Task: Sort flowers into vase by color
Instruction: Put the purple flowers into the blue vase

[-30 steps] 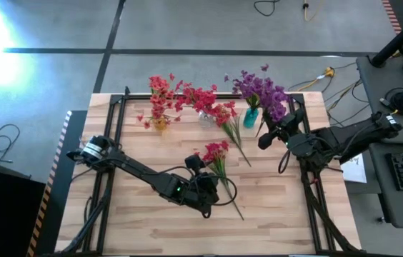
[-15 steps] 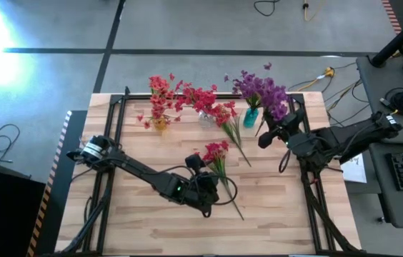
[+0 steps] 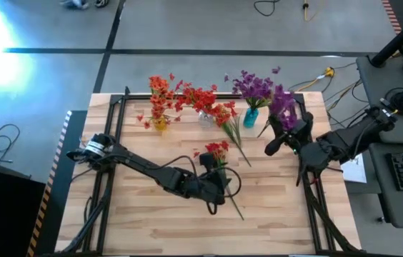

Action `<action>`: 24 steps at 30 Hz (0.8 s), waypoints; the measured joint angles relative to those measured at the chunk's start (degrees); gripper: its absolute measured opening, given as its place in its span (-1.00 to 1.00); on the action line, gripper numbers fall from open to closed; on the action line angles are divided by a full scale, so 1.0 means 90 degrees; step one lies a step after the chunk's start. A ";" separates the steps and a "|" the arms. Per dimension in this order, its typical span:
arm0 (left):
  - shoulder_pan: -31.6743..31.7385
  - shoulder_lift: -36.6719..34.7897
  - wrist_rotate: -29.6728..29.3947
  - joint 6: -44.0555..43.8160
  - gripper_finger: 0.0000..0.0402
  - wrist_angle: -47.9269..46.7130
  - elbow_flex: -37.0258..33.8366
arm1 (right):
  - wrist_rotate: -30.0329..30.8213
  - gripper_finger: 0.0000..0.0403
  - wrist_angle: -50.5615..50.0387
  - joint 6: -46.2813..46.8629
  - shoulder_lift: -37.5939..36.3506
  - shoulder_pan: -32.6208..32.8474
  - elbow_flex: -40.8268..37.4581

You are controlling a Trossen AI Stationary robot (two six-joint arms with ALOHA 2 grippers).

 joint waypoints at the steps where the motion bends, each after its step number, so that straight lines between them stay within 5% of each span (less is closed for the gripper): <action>1: 0.0030 0.0014 0.0004 0.0046 0.38 0.0119 0.0000 | 0.0127 -0.86 0.0000 0.0056 0.0010 0.0065 -0.0008; 5: 0.0144 0.0043 0.0044 0.0101 0.38 0.0528 -0.0079 | 0.0436 -0.86 -0.0019 0.0187 0.0011 0.0159 -0.0119; 10: 0.0320 0.0046 0.0043 0.0423 0.38 0.2393 -0.0694 | 0.1292 -0.86 -0.0038 0.0392 0.0016 0.0159 -0.0434; 14: 0.0394 0.0046 0.0039 0.0740 0.38 0.3563 -0.1114 | 0.1342 -0.86 -0.0034 0.0816 -0.0020 0.0145 -0.0587; 24: 0.0506 0.0048 0.0042 0.0672 0.38 0.3865 -0.1269 | 0.1290 -0.86 0.0020 0.1056 -0.0020 0.0069 -0.0539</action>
